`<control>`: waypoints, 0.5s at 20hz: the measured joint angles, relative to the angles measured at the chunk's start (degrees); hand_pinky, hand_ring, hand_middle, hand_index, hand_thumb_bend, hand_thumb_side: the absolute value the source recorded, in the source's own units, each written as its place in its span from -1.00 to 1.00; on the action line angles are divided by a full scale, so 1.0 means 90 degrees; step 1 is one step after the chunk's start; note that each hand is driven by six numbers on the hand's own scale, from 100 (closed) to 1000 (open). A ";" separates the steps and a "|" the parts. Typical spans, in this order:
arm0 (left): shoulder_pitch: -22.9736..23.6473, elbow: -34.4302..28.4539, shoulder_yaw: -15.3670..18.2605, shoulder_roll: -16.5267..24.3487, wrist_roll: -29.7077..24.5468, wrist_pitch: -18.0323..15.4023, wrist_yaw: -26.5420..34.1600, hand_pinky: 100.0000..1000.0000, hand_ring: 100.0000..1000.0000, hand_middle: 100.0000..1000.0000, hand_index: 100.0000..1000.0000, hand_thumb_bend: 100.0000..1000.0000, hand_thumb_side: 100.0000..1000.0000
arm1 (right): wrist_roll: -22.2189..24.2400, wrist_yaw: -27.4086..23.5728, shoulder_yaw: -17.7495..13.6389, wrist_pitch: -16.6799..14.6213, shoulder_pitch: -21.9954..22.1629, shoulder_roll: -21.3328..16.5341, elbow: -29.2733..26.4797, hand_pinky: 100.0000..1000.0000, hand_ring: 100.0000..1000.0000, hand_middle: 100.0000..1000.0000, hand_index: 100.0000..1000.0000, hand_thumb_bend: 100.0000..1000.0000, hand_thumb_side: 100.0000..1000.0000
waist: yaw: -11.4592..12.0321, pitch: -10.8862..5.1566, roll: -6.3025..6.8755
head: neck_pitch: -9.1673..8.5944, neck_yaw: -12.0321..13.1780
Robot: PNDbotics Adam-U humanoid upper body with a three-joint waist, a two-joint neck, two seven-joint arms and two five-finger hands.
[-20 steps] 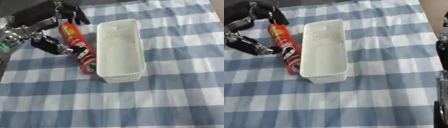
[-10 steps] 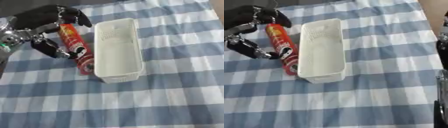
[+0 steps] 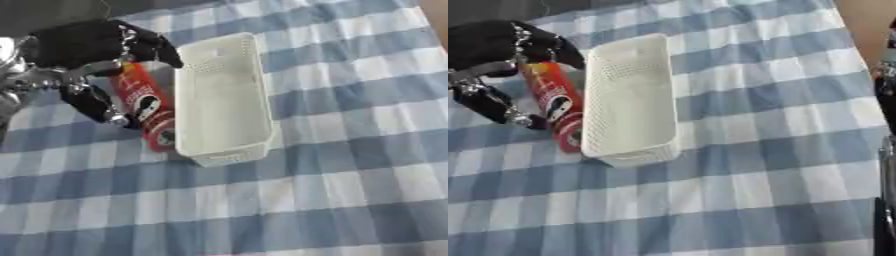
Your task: Pick up objects on the table and place them in the box.
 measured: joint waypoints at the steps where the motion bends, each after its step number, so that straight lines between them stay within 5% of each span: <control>1: 0.0000 0.0001 -0.0001 0.0000 0.0004 -0.0002 -0.0036 0.19 0.35 0.47 0.70 0.32 -1.00 | 0.0003 0.0000 0.0001 -0.0002 -0.0020 0.0000 0.0005 0.52 0.82 0.86 0.81 -1.00 -0.05 | -0.0002 0.0010 -0.0001 | -0.0023 0.0000; 10: 0.0056 0.0024 0.0019 0.0000 0.0101 0.0027 -0.0109 0.19 0.35 0.47 0.70 0.28 -1.00 | 0.0011 -0.0018 0.0011 -0.0012 -0.0022 0.0002 0.0076 0.52 0.82 0.86 0.81 -1.00 -0.04 | 0.0117 0.0004 -0.0061 | -0.0035 0.0003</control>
